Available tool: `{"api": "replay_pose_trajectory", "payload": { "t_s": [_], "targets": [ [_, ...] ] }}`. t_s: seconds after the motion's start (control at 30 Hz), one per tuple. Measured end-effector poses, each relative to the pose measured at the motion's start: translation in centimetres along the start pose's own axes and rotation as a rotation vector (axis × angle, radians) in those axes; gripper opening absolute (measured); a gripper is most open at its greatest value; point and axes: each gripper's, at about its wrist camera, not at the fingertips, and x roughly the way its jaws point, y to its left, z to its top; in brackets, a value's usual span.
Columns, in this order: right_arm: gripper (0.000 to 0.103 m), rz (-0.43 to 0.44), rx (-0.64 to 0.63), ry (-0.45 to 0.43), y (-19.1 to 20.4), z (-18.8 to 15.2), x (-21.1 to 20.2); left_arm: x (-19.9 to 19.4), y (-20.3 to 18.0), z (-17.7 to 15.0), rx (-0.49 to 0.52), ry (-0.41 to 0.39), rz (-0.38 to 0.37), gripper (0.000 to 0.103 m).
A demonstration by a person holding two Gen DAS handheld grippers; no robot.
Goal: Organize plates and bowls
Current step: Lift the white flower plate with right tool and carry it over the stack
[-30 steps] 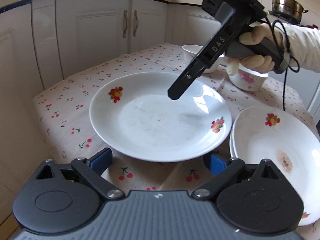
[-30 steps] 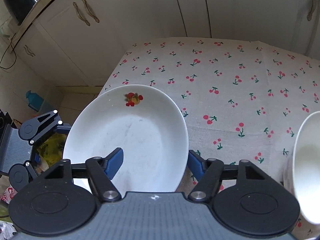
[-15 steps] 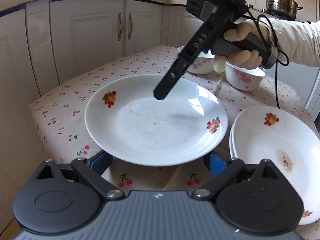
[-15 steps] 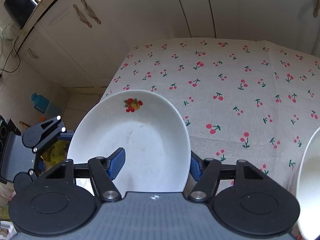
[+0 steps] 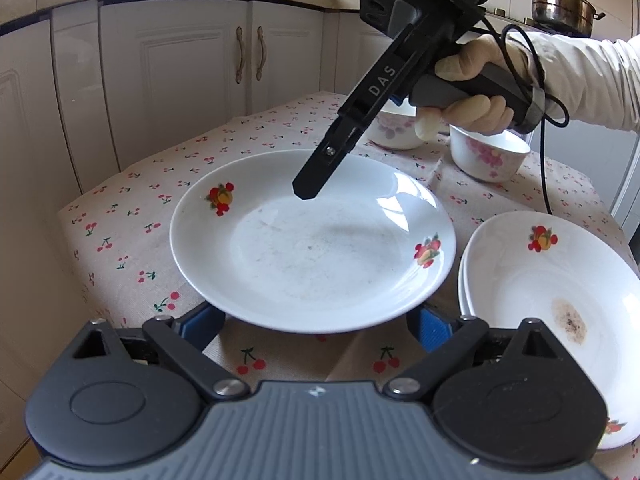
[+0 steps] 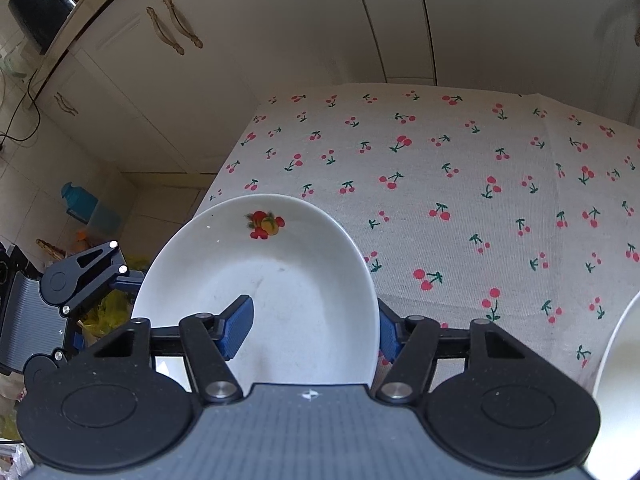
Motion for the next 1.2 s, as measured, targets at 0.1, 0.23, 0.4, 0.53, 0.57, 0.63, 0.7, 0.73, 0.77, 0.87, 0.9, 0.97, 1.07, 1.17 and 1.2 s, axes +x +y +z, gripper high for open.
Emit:
{"api": "replay_pose_trajectory", "payload": {
  "t_s": [0.1, 0.23, 0.4, 0.53, 0.57, 0.63, 0.7, 0.73, 0.77, 0.87, 0.9, 0.97, 1.07, 1.17, 1.2],
  "targets": [
    [0.069, -0.011, -0.016, -0.006, 0.3, -0.2, 0.0, 0.0, 0.0, 0.0, 0.005, 0.004, 0.003, 0.097],
    [0.069, -0.005, -0.033, -0.022, 0.6, -0.3, -0.4, -0.2, -0.2, 0.1, 0.013, 0.007, 0.014, 0.097],
    [0.069, -0.001, -0.037, -0.04, 0.8, -0.2, -0.8, -0.6, -0.4, 0.4, 0.023, -0.001, 0.023, 0.097],
    [0.069, -0.004, -0.037, -0.043, 0.8, -0.4, -1.2, -1.2, -0.7, 0.9, 0.034, -0.012, 0.025, 0.097],
    [0.069, 0.0, -0.036, -0.044, 0.8, -0.4, -1.3, -1.3, -0.8, 1.0, 0.037, -0.013, 0.026, 0.097],
    [0.069, 0.001, -0.038, -0.046, 0.9, -0.5, -1.7, -1.6, -0.9, 1.2, 0.037, -0.018, 0.025, 0.097],
    [0.069, -0.002, -0.046, -0.049, 1.1, -0.6, -1.9, -1.8, -1.2, 1.3, 0.042, -0.022, 0.027, 0.097],
    [0.069, -0.004, -0.047, -0.051, 1.2, -0.6, -2.1, -1.9, -1.3, 1.4, 0.044, -0.023, 0.028, 0.097],
    [0.069, -0.004, -0.049, -0.054, 1.3, -0.6, -2.3, -2.0, -1.4, 1.6, 0.045, -0.024, 0.029, 0.097],
    [0.069, -0.003, -0.052, -0.062, 1.7, -0.9, -3.0, -2.4, -1.9, 1.8, 0.049, -0.022, 0.03, 0.097],
    [0.069, -0.001, -0.051, -0.064, 1.8, -1.0, -3.3, -2.5, -2.1, 1.8, 0.051, -0.021, 0.031, 0.097],
    [0.069, 0.001, -0.056, -0.071, 2.1, -1.3, -4.0, -3.0, -2.7, 2.0, 0.054, -0.024, 0.034, 0.097],
    [0.069, -0.002, -0.07, -0.074, 2.8, -1.9, -5.0, -3.8, -3.7, 2.2, 0.06, -0.025, 0.04, 0.097],
    [0.069, -0.004, -0.08, -0.074, 3.5, -2.7, -5.9, -4.7, -4.9, 2.4, 0.063, -0.026, 0.044, 0.097],
    [0.069, -0.003, -0.083, -0.075, 3.6, -3.0, -6.1, -4.9, -5.3, 2.4, 0.062, -0.026, 0.045, 0.097]
  ]
}}
